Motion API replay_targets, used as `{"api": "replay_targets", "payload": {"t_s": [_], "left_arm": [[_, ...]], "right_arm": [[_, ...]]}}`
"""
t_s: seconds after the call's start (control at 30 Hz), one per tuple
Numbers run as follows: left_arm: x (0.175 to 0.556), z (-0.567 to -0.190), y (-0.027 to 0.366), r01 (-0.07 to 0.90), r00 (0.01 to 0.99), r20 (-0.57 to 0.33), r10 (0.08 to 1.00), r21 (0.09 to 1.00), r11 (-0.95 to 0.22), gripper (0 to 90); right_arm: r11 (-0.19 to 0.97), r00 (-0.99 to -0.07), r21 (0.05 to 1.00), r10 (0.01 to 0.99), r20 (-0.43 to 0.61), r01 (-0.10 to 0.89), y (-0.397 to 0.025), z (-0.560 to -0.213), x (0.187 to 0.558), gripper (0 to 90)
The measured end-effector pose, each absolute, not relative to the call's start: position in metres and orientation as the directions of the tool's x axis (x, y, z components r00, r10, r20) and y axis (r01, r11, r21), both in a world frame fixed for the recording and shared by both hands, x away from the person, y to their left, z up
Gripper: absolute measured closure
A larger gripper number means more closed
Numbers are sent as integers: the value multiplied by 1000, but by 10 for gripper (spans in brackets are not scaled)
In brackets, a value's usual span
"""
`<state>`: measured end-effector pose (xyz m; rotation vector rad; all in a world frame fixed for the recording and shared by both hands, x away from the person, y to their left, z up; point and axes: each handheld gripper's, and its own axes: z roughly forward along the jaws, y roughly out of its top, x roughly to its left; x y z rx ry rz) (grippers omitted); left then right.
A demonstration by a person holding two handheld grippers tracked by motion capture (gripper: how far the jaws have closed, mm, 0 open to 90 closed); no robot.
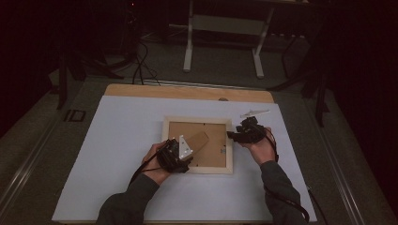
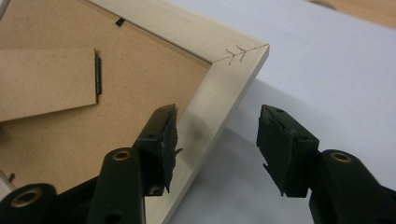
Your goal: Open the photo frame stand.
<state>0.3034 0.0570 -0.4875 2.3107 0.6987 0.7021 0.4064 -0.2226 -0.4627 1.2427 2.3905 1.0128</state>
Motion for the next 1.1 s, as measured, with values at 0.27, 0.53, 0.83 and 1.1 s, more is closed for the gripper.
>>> {"api": "replay_targets", "payload": {"t_s": [0.27, 0.53, 0.83, 1.1], "left_arm": [[299, -488, 56, 270, 712, 331, 619, 686, -676, 356], [293, -487, 56, 214, 704, 373, 605, 700, -681, 356], [292, -488, 59, 187, 706, 379, 598, 715, -674, 355], [296, -489, 63, 225, 724, 327, 607, 719, -657, 352]], "right_arm": [[338, -588, 678, 790, 173, 653, -223, -467, 415, 455], [316, -595, 650, 759, 264, 691, -222, -467, 424, 440], [216, -560, 623, 708, 430, 751, -241, -471, 426, 570], [207, -553, 624, 714, 430, 753, -241, -470, 424, 575]]}}
